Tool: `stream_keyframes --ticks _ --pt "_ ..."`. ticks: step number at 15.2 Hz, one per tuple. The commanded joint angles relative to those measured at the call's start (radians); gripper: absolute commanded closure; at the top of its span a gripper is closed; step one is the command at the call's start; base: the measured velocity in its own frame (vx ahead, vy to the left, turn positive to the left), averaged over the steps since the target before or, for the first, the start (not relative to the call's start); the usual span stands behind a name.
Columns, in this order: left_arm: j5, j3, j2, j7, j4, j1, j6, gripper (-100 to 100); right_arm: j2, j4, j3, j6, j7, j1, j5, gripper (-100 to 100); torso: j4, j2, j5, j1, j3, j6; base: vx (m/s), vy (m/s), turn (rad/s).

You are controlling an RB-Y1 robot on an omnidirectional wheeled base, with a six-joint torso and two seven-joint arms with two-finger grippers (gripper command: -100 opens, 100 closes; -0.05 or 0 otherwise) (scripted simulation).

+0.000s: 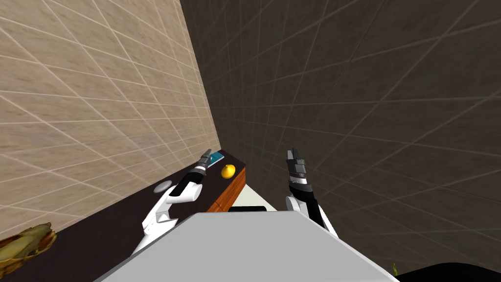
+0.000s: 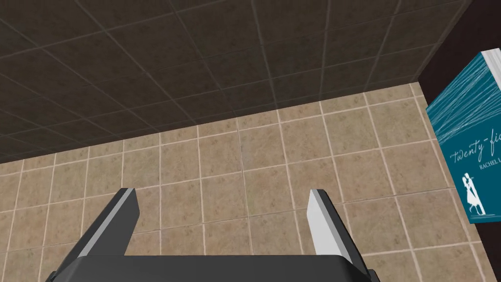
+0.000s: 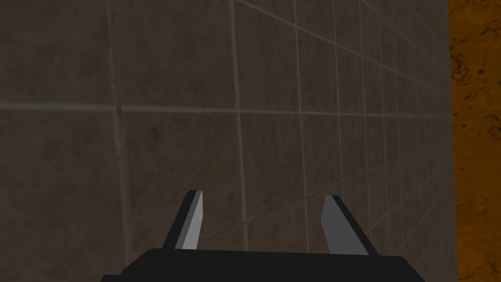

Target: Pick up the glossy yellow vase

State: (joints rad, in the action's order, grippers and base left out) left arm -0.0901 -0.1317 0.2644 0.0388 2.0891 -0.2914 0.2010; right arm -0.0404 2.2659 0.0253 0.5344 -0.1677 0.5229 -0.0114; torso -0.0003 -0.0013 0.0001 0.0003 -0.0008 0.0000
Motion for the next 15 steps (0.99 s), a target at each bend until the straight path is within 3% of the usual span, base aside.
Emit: stream_keyframes --ticks 1,5,15 --pt "-0.004 -0.004 0.006 -0.002 0.002 0.000 0.030 -100 0.000 0.000 0.000 0.000 0.000 0.000 0.000 0 0.000 0.000 0.000 0.000 0.000 0.000 0.007 0.005 0.012" --pt "-0.022 -0.026 0.020 0.002 -0.036 0.034 0.124 -100 0.000 0.000 0.000 0.000 0.000 0.000 0.000 0 0.000 0.000 0.000 0.000 0.000 0.000 0.011 0.007 -0.122" --pt "-0.041 -0.049 0.031 0.006 -0.075 0.069 0.318 -100 0.000 0.000 0.000 0.000 0.000 0.000 0.000 0 0.000 0.000 0.000 0.000 0.000 0.000 0.011 0.006 -0.089"
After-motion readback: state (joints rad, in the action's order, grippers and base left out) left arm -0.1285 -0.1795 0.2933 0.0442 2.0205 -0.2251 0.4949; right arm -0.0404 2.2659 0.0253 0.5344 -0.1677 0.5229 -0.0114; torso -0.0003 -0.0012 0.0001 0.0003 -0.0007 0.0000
